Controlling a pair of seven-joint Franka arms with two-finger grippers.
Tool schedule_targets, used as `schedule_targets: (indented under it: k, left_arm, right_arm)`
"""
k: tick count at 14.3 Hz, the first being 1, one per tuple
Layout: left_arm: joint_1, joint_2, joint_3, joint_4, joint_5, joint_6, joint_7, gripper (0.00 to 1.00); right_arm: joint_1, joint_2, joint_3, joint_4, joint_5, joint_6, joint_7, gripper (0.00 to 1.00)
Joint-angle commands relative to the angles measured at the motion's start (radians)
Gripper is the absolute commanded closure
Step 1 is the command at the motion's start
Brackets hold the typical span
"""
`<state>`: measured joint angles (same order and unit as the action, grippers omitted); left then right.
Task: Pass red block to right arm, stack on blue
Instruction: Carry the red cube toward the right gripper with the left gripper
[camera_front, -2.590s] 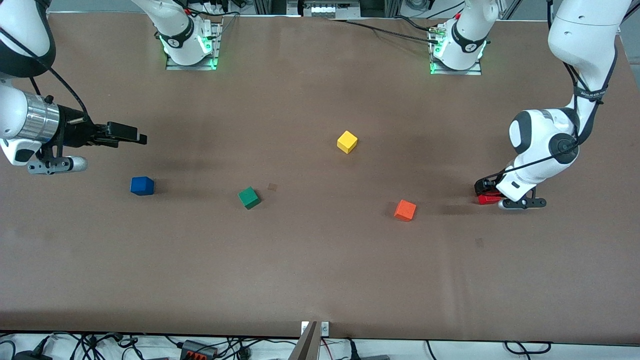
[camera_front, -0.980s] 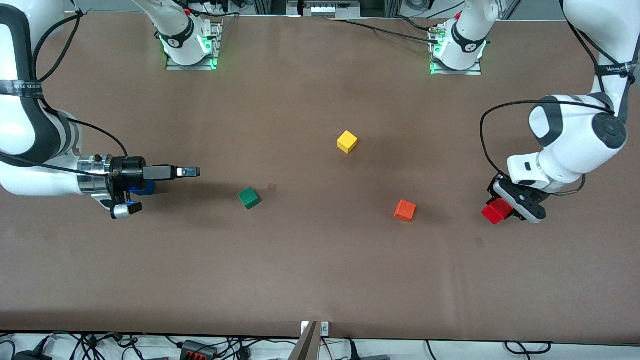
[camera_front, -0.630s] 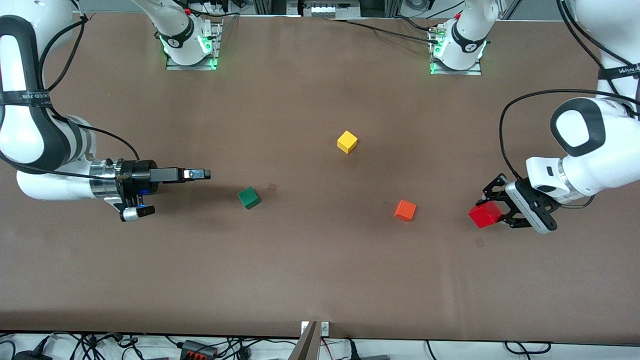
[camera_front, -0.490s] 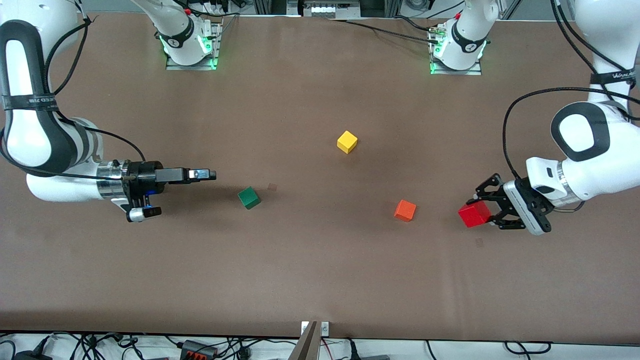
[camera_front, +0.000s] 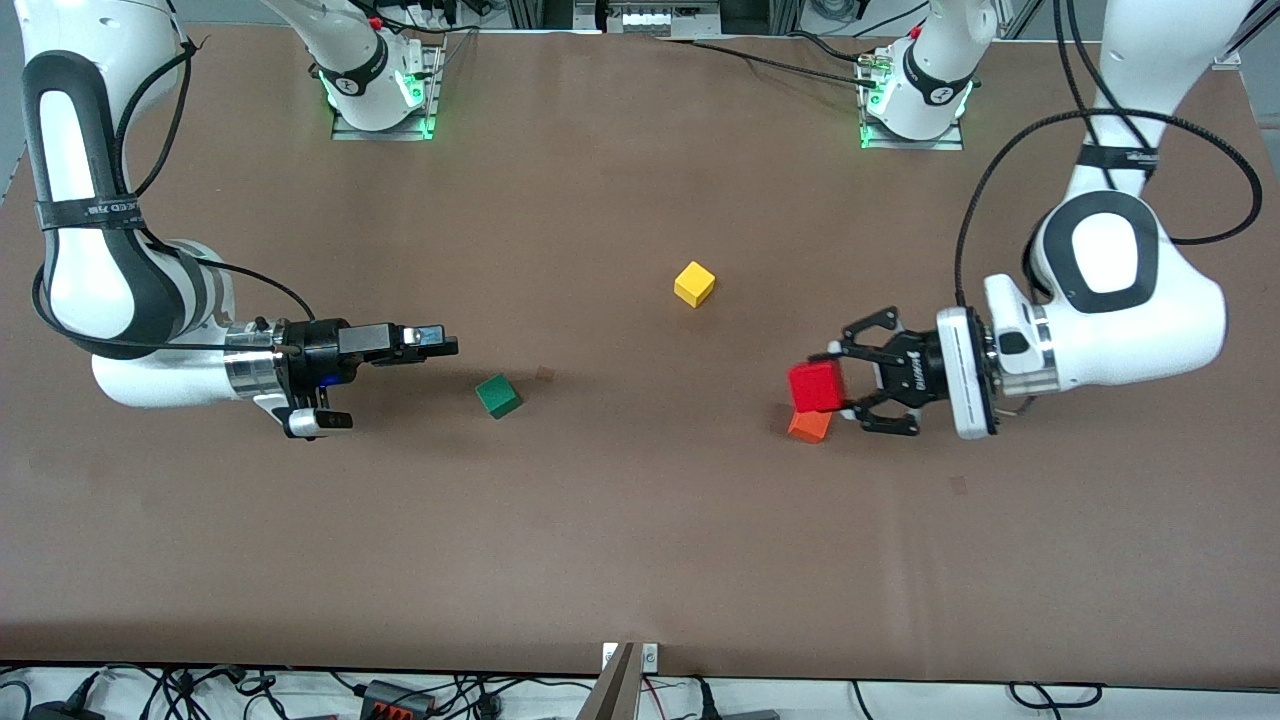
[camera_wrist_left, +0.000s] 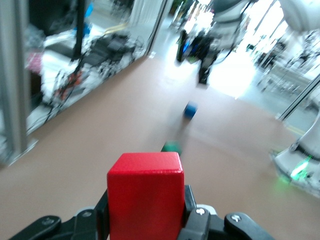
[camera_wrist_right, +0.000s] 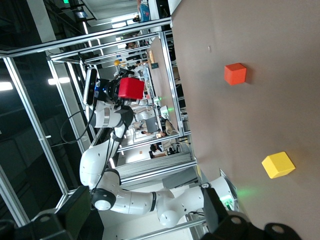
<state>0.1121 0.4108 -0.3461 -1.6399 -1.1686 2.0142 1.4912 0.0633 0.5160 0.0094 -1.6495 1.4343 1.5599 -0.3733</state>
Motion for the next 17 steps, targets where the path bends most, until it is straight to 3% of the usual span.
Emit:
schedule_targets:
  k: [1,5,8,10,17]
  left_arm:
    - [-0.050,0.063,-0.027,0.057,-0.233,-0.020,0.182,0.85]
    - [-0.182,0.115,-0.025,0.054,-0.449,-0.008,0.449,0.96]
    - [-0.302,0.144,-0.027,0.057,-0.639,0.165,0.669,0.97]
    - [-0.377,0.167,-0.019,0.058,-0.794,0.196,0.791,0.97]
    - [-0.405,0.221,-0.021,0.061,-0.819,0.232,0.885,0.97]
  right_arm:
    - [0.000,0.027,0.000,0.008,0.037,-0.044,-0.029,0.00]
    - [0.030,0.048,0.000,0.008,0.112,-0.054,-0.073,0.00]
    - [0.052,0.053,0.000,0.008,0.129,-0.047,-0.059,0.00]
    - [0.073,0.053,0.000,0.010,0.152,-0.037,-0.058,0.00]
    - [0.144,0.058,-0.003,0.010,0.176,0.006,-0.029,0.00]
